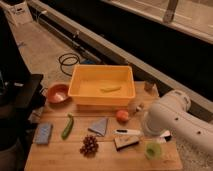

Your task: Place brush in plastic cup

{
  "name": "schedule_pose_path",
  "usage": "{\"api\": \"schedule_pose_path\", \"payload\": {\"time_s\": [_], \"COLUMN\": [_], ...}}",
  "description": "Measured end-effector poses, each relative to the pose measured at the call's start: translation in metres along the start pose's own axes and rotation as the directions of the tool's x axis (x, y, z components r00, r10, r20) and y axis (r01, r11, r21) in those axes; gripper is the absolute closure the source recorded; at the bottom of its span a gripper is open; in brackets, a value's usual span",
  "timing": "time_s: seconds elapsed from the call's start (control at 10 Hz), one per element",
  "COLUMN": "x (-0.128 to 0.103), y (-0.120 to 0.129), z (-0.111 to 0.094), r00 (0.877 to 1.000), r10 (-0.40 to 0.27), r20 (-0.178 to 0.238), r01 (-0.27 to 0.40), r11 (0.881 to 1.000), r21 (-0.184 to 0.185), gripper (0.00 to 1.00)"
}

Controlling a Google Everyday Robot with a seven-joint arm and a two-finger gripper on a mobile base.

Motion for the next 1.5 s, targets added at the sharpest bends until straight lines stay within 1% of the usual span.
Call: {"api": "schedule_pose_path", "payload": {"time_s": [0.2,0.3,0.5,0.6,0.8,1.0,1.1,1.2,1.4,1.5], "x": [-0.008,-0.015,-0.029,-0.030,-0.031,-0.023,-0.020,-0.016,-0.007,-0.007], "y": [0.011,0.019,0.025,0.029,0.029,0.029,0.028,0.026,0.026,0.025], "z": [0.005,0.011,0.024,0.031,0.039,0.047,0.051,0.056,0.066,0.070], "r00": [1.000,1.000,0.999,0.999,0.999,1.000,0.999,0.999,0.997,0.997], "r10": [-0.009,-0.014,-0.027,-0.024,-0.017,0.006,0.017,0.031,0.063,0.069], "r20": [0.001,0.009,0.025,0.033,0.038,0.030,0.029,0.030,0.041,0.047], "r01": [0.009,0.014,0.029,0.026,0.020,-0.003,-0.013,-0.027,-0.056,-0.061], "r11": [1.000,1.000,0.998,0.997,0.996,0.994,0.994,0.992,0.987,0.986], "r21": [-0.011,-0.028,-0.051,-0.069,-0.087,-0.106,-0.112,-0.123,-0.148,-0.157], "gripper": [1.00,1.00,1.00,1.00,1.00,1.00,0.98,0.90,0.69,0.61]}}
